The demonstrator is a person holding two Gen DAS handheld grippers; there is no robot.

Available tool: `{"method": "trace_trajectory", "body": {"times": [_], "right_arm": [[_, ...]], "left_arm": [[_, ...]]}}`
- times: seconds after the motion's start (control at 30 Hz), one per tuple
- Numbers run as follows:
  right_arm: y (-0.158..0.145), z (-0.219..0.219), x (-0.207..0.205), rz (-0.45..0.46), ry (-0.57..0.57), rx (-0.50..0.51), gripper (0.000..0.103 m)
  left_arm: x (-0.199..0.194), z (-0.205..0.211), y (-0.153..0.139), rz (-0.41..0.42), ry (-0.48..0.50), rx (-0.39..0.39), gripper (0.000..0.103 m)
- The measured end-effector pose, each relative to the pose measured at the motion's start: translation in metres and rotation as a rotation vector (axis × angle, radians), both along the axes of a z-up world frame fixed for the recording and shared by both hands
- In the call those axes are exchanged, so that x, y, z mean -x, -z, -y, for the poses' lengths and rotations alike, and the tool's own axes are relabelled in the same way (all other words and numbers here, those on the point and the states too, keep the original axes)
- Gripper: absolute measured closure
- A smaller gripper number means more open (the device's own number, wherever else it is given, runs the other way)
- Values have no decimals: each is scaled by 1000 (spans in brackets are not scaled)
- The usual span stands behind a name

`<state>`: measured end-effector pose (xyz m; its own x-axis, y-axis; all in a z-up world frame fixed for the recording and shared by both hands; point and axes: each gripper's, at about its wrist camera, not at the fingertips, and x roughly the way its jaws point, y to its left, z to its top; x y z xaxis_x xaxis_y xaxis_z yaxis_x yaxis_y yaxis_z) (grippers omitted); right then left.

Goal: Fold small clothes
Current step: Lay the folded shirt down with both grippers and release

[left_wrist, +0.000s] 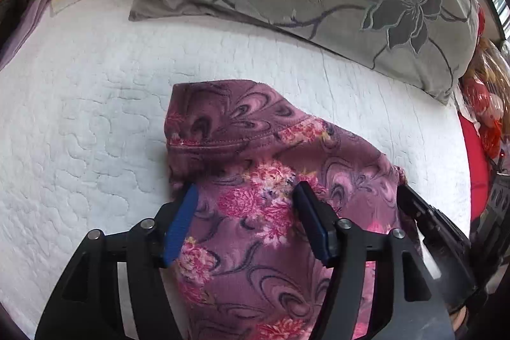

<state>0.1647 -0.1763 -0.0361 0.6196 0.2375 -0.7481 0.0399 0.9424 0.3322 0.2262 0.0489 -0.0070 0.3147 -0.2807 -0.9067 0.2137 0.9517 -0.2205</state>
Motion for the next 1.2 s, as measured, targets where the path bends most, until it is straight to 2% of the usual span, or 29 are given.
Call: {"method": "trace_trajectory", "body": {"times": [0.07, 0.1, 0.13, 0.17, 0.23, 0.27, 0.33, 0.37, 0.43, 0.47, 0.53, 0.6, 0.67, 0.7, 0.77, 0.87, 0.97, 1.1, 1.17, 1.2], "right_arm": [[-5, 11, 0, -37, 20, -45, 103], [-12, 15, 4, -41, 22, -56, 100], [-19, 15, 11, -30, -2, -67, 94], [-27, 12, 20, -15, -64, -76, 94], [-36, 2, 39, 8, -177, -65, 92], [-35, -2, 49, 9, -211, -47, 89], [-21, -12, 59, -40, -244, 4, 86], [-8, -18, 58, -87, -254, 70, 87], [-9, -25, 62, -57, -263, 130, 87], [-17, -27, 64, -71, -238, 166, 83], [-34, -29, 77, -65, -234, 162, 80], [-45, -35, 96, -29, -304, 117, 80], [-40, -42, 110, -39, -346, 151, 71], [-30, -46, 110, -62, -346, 194, 71], [-10, -49, 109, -128, -334, 264, 58], [-23, -36, 111, -145, -265, 233, 56], [-40, -33, 129, -125, -297, 262, 54], [-11, -29, 144, -212, -332, 392, 50], [-4, -26, 149, -213, -305, 396, 43], [-7, -22, 151, -213, -279, 383, 43]], "left_arm": [[7, -8, -14, -2, 6, 32, 43], [18, -16, -25, 25, 26, 52, 43], [31, -22, -33, 57, 37, 55, 43], [42, -27, -36, 79, 42, 48, 41], [66, -36, -30, 102, 38, 35, 34], [73, -36, -16, 81, 36, 4, 33], [74, -27, 10, 13, 52, -39, 29], [75, -30, 13, 7, 38, -18, 29], [78, -40, 1, -14, -9, -1, 30], [82, -44, -7, -6, -19, -4, 30], [100, -50, -21, 59, -10, -19, 30], [120, -52, -19, 96, -4, -67, 30], [129, -47, -1, 73, 18, -104, 25], [131, -45, 7, 65, 20, -118, 20], [136, -47, 5, 77, -8, -125, 20], [148, -46, -11, 88, 6, -146, 20], [159, -42, -10, 133, 28, -194, 20], [166, -40, 2, 102, 20, -201, 20], [169, -41, 0, 107, 18, -206, 20], [172, -41, -1, 117, 24, -217, 20]]}}
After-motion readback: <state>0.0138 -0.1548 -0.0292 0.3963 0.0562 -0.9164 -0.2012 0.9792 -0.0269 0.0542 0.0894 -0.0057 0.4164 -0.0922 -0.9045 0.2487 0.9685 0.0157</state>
